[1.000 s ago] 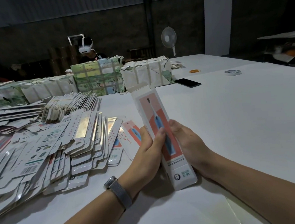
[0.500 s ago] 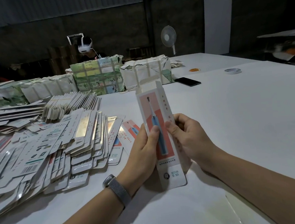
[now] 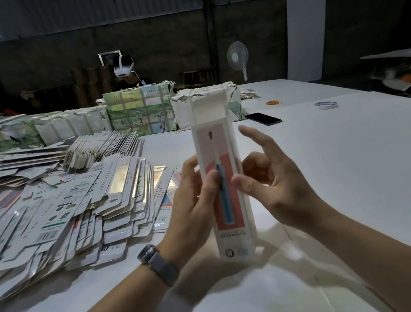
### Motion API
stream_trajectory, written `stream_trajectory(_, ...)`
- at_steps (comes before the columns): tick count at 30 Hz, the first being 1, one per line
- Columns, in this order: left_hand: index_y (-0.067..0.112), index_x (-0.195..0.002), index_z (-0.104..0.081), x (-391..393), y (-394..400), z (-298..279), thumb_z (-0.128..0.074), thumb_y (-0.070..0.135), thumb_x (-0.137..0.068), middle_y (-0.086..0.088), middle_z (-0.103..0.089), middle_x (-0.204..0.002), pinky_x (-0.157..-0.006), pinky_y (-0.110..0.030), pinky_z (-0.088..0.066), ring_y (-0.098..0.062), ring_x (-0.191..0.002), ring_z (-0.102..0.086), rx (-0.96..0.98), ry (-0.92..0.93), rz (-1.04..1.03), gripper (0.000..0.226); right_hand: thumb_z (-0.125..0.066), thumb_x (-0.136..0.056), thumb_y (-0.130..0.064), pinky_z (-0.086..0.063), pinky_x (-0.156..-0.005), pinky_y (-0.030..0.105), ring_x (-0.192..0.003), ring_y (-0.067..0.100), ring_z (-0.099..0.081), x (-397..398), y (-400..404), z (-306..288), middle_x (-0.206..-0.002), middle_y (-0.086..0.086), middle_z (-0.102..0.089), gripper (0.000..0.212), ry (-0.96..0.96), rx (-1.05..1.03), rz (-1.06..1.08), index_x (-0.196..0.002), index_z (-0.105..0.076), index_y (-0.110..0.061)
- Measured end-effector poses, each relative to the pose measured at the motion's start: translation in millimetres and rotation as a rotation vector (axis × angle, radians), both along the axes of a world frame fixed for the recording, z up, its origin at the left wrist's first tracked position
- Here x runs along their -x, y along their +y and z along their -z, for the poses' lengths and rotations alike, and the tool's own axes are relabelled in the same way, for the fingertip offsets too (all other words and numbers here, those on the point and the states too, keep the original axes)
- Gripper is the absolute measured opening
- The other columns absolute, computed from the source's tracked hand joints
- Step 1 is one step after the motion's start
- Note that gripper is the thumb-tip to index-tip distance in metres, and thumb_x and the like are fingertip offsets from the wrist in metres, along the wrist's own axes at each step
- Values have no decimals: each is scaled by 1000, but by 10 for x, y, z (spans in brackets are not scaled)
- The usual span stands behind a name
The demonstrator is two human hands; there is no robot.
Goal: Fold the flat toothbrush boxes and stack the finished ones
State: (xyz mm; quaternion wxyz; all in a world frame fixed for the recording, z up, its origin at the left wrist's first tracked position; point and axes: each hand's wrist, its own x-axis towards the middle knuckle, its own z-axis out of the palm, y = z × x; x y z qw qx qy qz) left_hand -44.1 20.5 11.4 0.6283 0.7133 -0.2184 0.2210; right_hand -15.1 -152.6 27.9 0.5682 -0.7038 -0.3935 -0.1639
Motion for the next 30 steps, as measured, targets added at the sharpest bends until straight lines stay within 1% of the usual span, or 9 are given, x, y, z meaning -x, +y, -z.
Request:
stream_trajectory(5,18,-137,-31,7,99,-214,-41,22,-103,11,-72,-99,-76,-27,-59,-13,-91,-73,49,-168,-2,36,-67,-89,-29,-58,-78,36,-83,20,-65,69,79,26,-85,-3,-63,67,-18,30,-35,-142,-31,-48)
stream_trajectory(9,25,-138,-34,44,151,-368,-49,37,-104,17,-68,-110,-74,-29,-58,-11,-95,-69,-54,-366,-36,39,-62,-92,-36,-56,-67,25,-83,14,-63,86,101,8,-91,-13,-61,62,-177,36,40,-146,-31,-41)
stream_trajectory(12,35,-133,-41,61,175,-405,-50,46,-102,19,-66,-106,-64,-44,-61,-15,-90,-69,-141,-431,-97,34,-59,-94,-39,-55,-65,27,-86,13,-62,76,87,31,-92,-14,-61,67,-224,83,78,-149,-22,-42)
stream_trajectory(14,36,-132,-42,63,182,-389,-52,48,-101,18,-66,-96,-59,-53,-58,-20,-80,-68,-179,-432,-138,35,-59,-94,-35,-54,-67,30,-88,14,-62,75,66,51,-95,-10,-61,69,-234,114,75,-149,-18,-46)
stream_trajectory(16,34,-131,-45,69,174,-371,-53,50,-100,17,-66,-91,-58,-54,-56,-23,-76,-67,-193,-419,-151,36,-57,-95,-33,-55,-69,30,-92,15,-62,82,48,42,-101,-10,-60,68,-237,106,59,-149,-19,-48)
stream_trajectory(19,38,-127,-46,92,140,-367,-54,53,-98,17,-67,-93,-60,-50,-58,-23,-78,-68,-208,-417,-167,34,-46,-101,-45,-56,-75,26,-98,14,-62,91,29,-26,-106,-19,-56,51,-248,40,72,-147,-23,-49)
stream_trajectory(22,41,-128,-46,120,108,-370,-56,54,-97,14,-66,-95,-61,-50,-58,-24,-80,-68,-226,-421,-171,35,-40,-101,-52,-57,-78,26,-100,13,-61,116,9,-81,-110,-23,-56,47,-283,19,126,-145,-26,-46)
stream_trajectory(27,42,-126,-46,162,81,-389,-56,54,-96,10,-66,-92,-60,-52,-56,-26,-79,-68,-249,-387,-161,34,-47,-97,-34,-55,-73,39,-94,19,-60,190,-4,-132,-103,-17,-59,38,-233,-15,117,-135,-40,-39)
stream_trajectory(30,37,-126,-47,184,52,-397,-55,55,-96,20,-63,-92,-61,-51,-57,-25,-80,-68,-278,-355,-141,36,-43,-96,-29,-57,-72,41,-97,16,-59,226,3,-175,-106,-31,-55,24,-233,-60,108,-120,-44,-33)
